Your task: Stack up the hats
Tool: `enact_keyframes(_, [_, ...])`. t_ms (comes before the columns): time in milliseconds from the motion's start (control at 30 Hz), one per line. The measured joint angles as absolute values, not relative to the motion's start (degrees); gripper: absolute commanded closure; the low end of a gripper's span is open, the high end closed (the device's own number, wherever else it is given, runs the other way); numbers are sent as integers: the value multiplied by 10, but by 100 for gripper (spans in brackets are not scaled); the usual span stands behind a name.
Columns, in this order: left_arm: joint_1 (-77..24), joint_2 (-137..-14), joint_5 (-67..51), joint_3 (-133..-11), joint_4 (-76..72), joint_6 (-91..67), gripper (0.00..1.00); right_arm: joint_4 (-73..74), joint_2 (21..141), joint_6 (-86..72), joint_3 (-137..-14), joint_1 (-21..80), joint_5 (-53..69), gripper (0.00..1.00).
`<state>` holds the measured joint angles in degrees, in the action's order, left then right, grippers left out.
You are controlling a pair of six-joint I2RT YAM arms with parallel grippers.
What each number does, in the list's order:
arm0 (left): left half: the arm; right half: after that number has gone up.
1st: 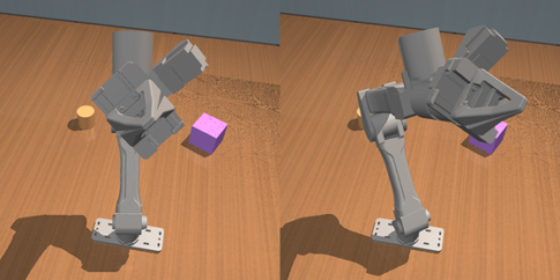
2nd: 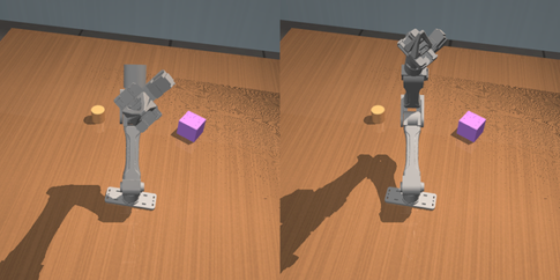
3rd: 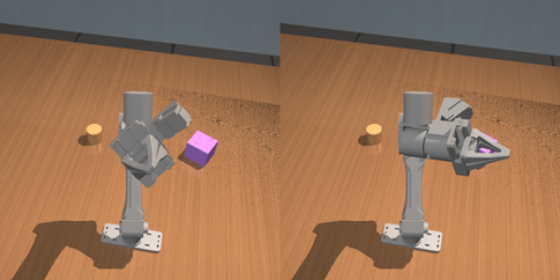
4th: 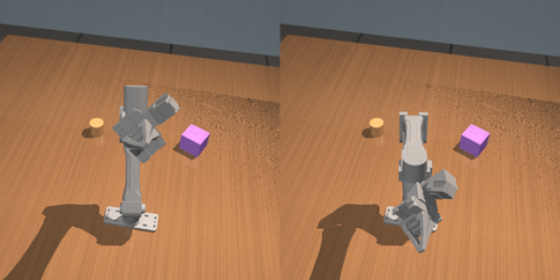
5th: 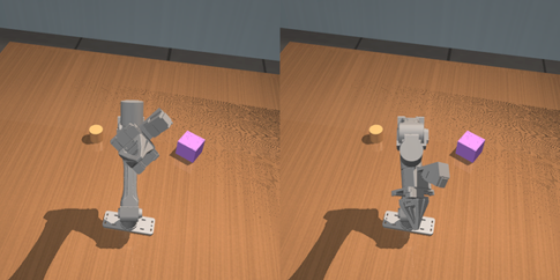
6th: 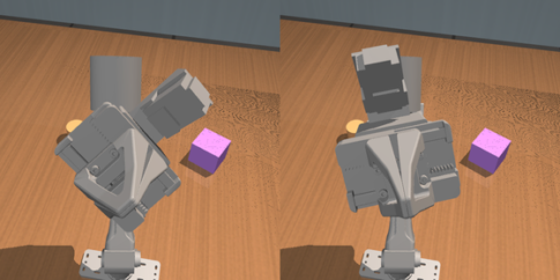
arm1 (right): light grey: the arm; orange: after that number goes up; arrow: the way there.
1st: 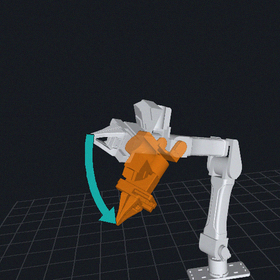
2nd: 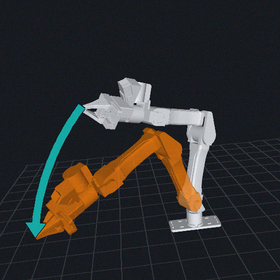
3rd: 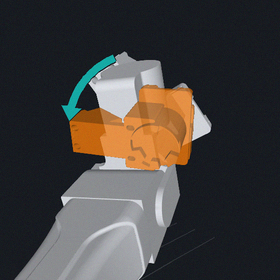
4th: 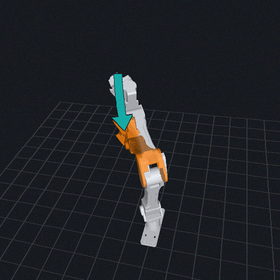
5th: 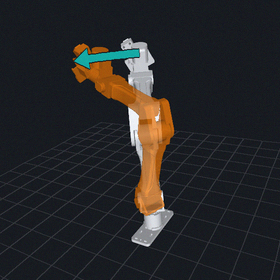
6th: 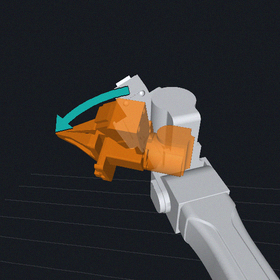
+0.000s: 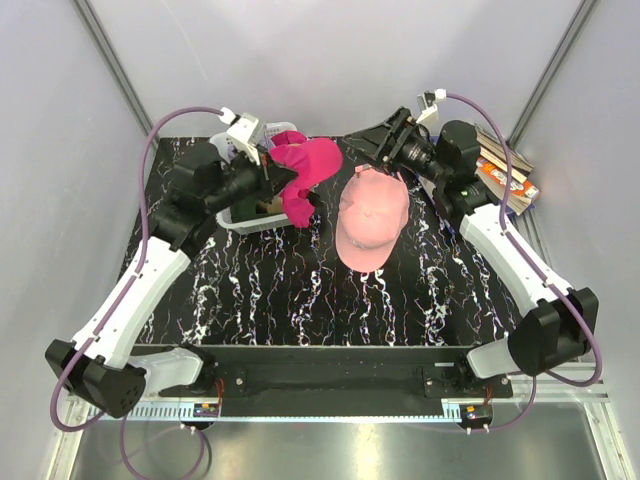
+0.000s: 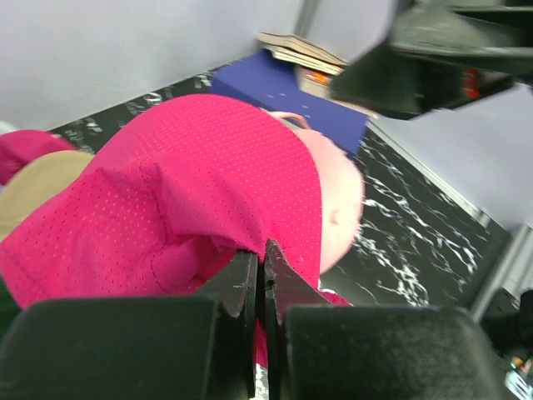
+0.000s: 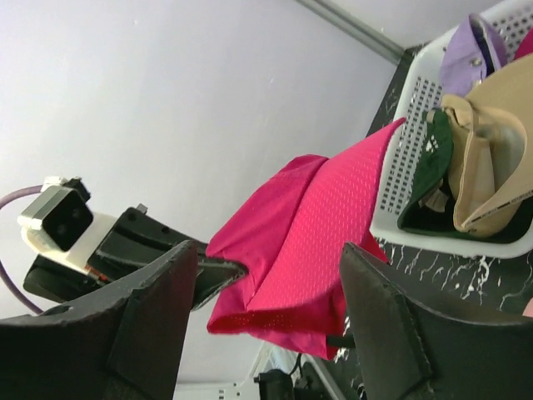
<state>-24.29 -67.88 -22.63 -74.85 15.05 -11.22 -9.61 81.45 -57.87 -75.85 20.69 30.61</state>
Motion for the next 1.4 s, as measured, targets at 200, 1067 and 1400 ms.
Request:
enact_keyframes(200, [-286,-680,-222,-750,154,-111,100,-52,832,-578,-771,207,316,23])
enact_keyframes(1067, [-328,-715,-215,-816,171,-88,100,-54,850,-572,-754,207,327,35])
enact_keyframes(1400, [-329,-726,-219,-821,182,-83,42,-226,862,-655,-711,207,370,93])
